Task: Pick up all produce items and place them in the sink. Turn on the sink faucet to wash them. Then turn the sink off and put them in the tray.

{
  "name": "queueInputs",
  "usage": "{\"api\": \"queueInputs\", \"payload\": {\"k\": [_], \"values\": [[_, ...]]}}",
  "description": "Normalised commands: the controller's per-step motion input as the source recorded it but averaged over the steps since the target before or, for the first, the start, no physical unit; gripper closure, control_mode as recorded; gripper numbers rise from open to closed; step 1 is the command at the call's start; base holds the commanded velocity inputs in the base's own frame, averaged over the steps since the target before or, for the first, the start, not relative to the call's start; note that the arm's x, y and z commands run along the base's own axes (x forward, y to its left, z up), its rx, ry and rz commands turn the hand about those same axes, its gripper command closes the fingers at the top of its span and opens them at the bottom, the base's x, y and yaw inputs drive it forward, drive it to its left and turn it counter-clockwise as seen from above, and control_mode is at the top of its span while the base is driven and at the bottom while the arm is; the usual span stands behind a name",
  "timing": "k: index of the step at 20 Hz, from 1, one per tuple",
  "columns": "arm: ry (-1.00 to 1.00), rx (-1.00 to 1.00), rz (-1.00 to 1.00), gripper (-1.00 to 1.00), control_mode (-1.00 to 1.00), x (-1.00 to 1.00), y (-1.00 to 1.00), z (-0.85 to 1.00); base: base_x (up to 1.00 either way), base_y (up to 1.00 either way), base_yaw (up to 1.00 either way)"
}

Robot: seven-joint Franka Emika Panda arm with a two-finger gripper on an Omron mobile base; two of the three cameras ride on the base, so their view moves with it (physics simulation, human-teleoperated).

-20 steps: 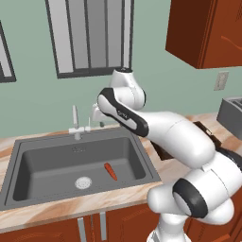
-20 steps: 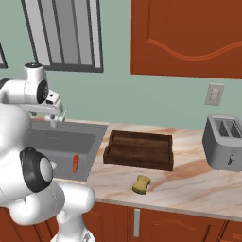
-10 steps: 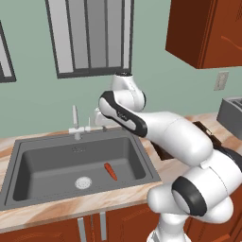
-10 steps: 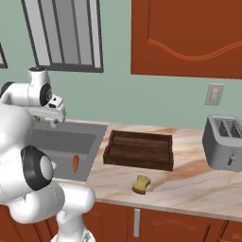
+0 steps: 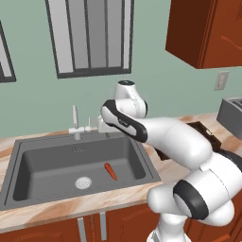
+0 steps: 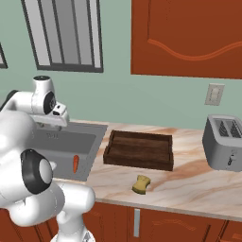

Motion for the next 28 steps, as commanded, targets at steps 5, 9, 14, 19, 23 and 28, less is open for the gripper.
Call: {"api": "queueInputs", "payload": {"k": [5, 9, 14, 19, 23, 28], "values": [[0.00, 0.00, 0.00, -1.00, -1.00, 0.00, -0.03, -0.27, 0.00, 0.00, 0.00], [0.01, 0.00, 0.00, -1.00, -1.00, 0.00, 0.00, -0.27, 0.00, 0.00, 0.00], [0.00, 0.00, 0.00, -1.00, -1.00, 0.00, -0.02, -0.34, 0.00, 0.00, 0.00], [0.00, -0.01, 0.00, -1.00, -1.00, 0.00, -0.02, -0.31, 0.00, 0.00, 0.00], [0.05, -0.02, 0.00, -1.00, -1.00, 0.00, 0.00, -0.32, 0.00, 0.00, 0.00], [0.08, -0.02, 0.00, -1.00, -1.00, 0.01, 0.00, -0.33, 0.00, 0.00, 0.00]]}}
